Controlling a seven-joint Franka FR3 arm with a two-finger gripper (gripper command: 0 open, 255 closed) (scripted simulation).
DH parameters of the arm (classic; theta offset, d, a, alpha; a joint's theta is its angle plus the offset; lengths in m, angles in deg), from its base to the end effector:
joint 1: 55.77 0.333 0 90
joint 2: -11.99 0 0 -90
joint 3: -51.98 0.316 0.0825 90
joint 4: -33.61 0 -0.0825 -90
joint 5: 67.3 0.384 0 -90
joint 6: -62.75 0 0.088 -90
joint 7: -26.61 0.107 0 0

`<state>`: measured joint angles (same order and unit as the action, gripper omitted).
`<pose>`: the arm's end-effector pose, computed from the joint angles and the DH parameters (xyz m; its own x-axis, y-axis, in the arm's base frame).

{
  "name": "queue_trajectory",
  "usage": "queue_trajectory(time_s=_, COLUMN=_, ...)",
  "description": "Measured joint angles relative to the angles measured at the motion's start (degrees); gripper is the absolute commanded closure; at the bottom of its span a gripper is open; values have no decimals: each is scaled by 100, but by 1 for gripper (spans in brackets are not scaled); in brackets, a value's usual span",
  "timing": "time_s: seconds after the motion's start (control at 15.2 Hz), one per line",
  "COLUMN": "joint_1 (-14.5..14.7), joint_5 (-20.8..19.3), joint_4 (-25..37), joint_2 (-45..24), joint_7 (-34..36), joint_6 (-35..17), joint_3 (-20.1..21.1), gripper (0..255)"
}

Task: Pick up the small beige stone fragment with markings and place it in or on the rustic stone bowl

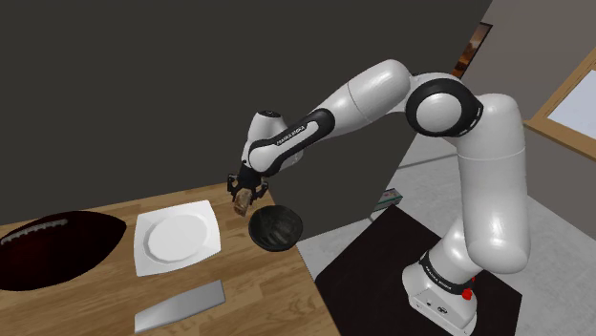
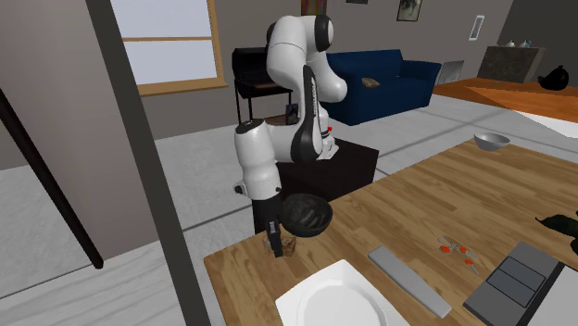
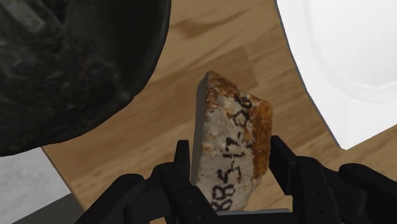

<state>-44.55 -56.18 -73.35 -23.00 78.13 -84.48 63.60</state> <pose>0.6024 0.2417 0.2012 0.7660 -0.6280 -0.1372 -0.6423 -0.7394 -0.2016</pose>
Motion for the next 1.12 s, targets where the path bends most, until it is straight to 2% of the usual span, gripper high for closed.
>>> queue_trajectory(time_s=1.12, joint_1=-51, joint_5=2, joint_4=16, joint_2=935, joint_7=187, joint_6=932, joint_3=23, gripper=255)
